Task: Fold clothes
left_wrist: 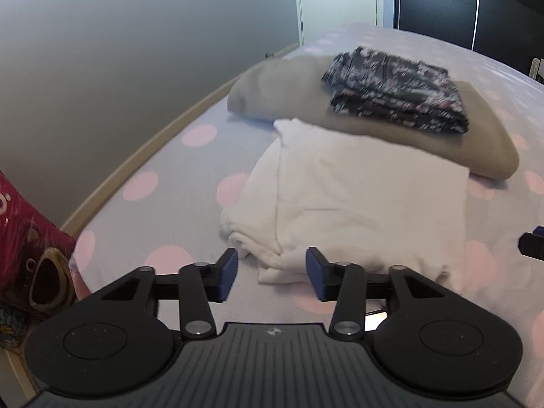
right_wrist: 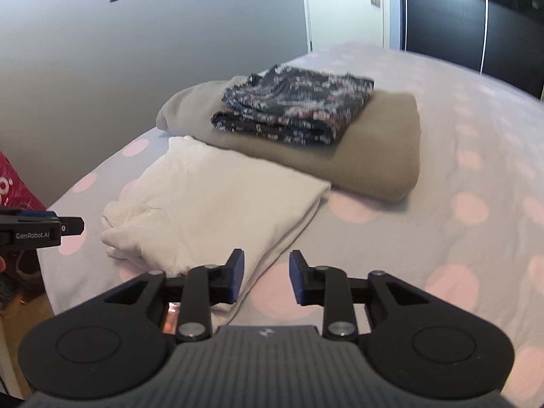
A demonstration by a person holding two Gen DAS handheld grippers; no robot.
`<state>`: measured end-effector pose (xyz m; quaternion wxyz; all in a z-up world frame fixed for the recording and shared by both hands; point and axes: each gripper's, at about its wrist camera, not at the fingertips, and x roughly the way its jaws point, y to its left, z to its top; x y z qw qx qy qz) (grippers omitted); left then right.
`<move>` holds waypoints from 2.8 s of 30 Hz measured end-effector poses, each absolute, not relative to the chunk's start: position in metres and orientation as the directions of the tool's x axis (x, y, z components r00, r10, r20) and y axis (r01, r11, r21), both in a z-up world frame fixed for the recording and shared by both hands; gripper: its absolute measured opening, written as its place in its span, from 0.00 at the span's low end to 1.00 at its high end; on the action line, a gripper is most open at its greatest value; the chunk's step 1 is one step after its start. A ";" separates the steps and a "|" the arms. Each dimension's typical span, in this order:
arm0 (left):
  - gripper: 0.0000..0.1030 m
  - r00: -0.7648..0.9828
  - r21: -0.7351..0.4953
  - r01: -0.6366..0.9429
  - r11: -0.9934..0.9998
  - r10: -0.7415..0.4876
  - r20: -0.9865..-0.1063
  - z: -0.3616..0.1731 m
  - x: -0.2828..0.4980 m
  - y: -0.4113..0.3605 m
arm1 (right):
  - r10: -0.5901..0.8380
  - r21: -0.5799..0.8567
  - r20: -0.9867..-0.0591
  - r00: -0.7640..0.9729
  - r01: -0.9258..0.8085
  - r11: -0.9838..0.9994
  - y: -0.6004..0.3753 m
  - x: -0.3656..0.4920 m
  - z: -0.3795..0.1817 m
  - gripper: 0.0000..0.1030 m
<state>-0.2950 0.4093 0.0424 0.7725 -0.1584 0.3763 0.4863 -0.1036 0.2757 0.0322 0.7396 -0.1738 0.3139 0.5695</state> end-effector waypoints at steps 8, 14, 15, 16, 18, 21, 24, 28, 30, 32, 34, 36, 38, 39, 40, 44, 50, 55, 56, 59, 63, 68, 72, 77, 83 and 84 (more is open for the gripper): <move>0.59 0.258 0.146 -0.854 0.500 0.650 -0.715 0.051 -0.260 0.353 | 0.718 0.027 -0.672 0.182 -0.963 0.270 0.267 -0.114 0.047 0.46; 0.64 0.262 0.117 -0.868 0.483 0.644 -0.719 0.048 -0.251 0.333 | 0.706 0.008 -0.683 0.188 -0.964 0.264 0.259 -0.116 0.049 0.52; 0.64 0.266 0.113 -0.867 0.486 0.643 -0.718 0.048 -0.250 0.331 | 0.706 0.009 -0.683 0.190 -0.963 0.268 0.258 -0.115 0.049 0.52; 0.64 0.271 0.114 -0.863 0.492 0.641 -0.718 0.048 -0.248 0.329 | 0.705 0.010 -0.682 0.192 -0.962 0.272 0.257 -0.115 0.049 0.53; 0.64 0.277 0.116 -0.856 0.503 0.639 -0.718 0.048 -0.245 0.327 | 0.704 0.012 -0.683 0.193 -0.961 0.275 0.256 -0.114 0.048 0.53; 0.64 0.274 0.120 -0.856 0.503 0.637 -0.721 0.048 -0.242 0.327 | 0.704 0.011 -0.683 0.193 -0.961 0.275 0.254 -0.115 0.047 0.53; 0.64 0.274 0.120 -0.855 0.504 0.636 -0.721 0.049 -0.241 0.327 | 0.704 0.009 -0.682 0.196 -0.961 0.277 0.253 -0.116 0.047 0.54; 0.64 0.281 0.121 -0.851 0.512 0.637 -0.718 0.051 -0.242 0.329 | 0.717 0.007 -0.666 0.205 -0.960 0.281 0.251 -0.117 0.050 0.54; 0.64 0.284 0.123 -0.850 0.512 0.642 -0.712 0.053 -0.242 0.330 | 0.726 0.006 -0.654 0.211 -0.959 0.284 0.251 -0.118 0.054 0.54; 0.64 0.286 0.122 -0.853 0.507 0.650 -0.705 0.057 -0.244 0.331 | 0.733 0.001 -0.645 0.218 -0.958 0.286 0.250 -0.118 0.057 0.55; 0.64 0.292 0.113 -0.856 0.504 0.652 -0.700 0.060 -0.245 0.332 | 0.735 -0.003 -0.641 0.222 -0.958 0.287 0.250 -0.119 0.059 0.57; 0.64 0.296 0.106 -0.859 0.501 0.655 -0.696 0.064 -0.246 0.333 | 0.735 -0.004 -0.640 0.223 -0.958 0.288 0.250 -0.119 0.061 0.57; 0.64 0.298 0.102 -0.860 0.500 0.656 -0.693 0.066 -0.246 0.333 | 0.736 -0.005 -0.639 0.225 -0.958 0.288 0.251 -0.120 0.062 0.57; 0.64 0.299 0.101 -0.861 0.499 0.656 -0.693 0.067 -0.247 0.333 | 0.736 -0.006 -0.638 0.226 -0.957 0.288 0.251 -0.121 0.062 0.57; 0.64 0.299 0.100 -0.861 0.499 0.654 -0.695 0.068 -0.247 0.334 | 0.736 -0.006 -0.638 0.226 -0.957 0.289 0.251 -0.121 0.063 0.57; 0.64 0.303 0.091 -0.861 0.500 0.648 -0.698 0.070 -0.247 0.334 | 0.738 -0.010 -0.635 0.229 -0.957 0.289 0.251 -0.123 0.065 0.57; 0.64 0.311 0.067 -0.864 0.498 0.635 -0.707 0.069 -0.249 0.335 | 0.736 -0.015 -0.636 0.232 -0.957 0.288 0.251 -0.126 0.066 0.57; 0.64 0.311 0.065 -0.866 0.495 0.635 -0.707 0.070 -0.250 0.335 | 0.735 -0.020 -0.637 0.234 -0.958 0.287 0.251 -0.129 0.068 0.57; 0.64 0.310 0.065 -0.866 0.495 0.635 -0.708 0.070 -0.251 0.334 | 0.734 -0.021 -0.637 0.234 -0.958 0.287 0.252 -0.129 0.068 0.57; 0.64 0.308 0.068 -0.865 0.497 0.633 -0.710 0.070 -0.251 0.334 | 0.734 -0.023 -0.637 0.236 -0.958 0.287 0.252 -0.130 0.068 0.57; 0.64 0.306 0.074 -0.862 0.501 0.632 -0.712 0.070 -0.251 0.333 | 0.733 -0.026 -0.637 0.239 -0.957 0.290 0.253 -0.130 0.069 0.58; 0.64 0.306 0.073 -0.863 0.500 0.632 -0.712 0.070 -0.250 0.333 | 0.732 -0.029 -0.636 0.243 -0.956 0.292 0.253 -0.130 0.070 0.58; 0.64 0.308 0.072 -0.862 0.501 0.632 -0.711 0.071 -0.249 0.333 | 0.736 -0.029 -0.631 0.245 -0.956 0.294 0.253 -0.130 0.072 0.58; 0.64 0.312 0.070 -0.862 0.501 0.635 -0.707 0.072 -0.249 0.333 | 0.741 -0.032 -0.624 0.249 -0.955 0.294 0.253 -0.130 0.076 0.59; 0.64 0.315 0.067 -0.863 0.501 0.637 -0.703 0.075 -0.249 0.333 | 0.745 -0.034 -0.617 0.253 -0.955 0.296 0.252 -0.131 0.079 0.59; 0.64 0.315 0.068 -0.863 0.501 0.637 -0.704 0.075 -0.249 0.333 | 0.745 -0.035 -0.617 0.254 -0.954 0.296 0.252 -0.131 0.079 0.59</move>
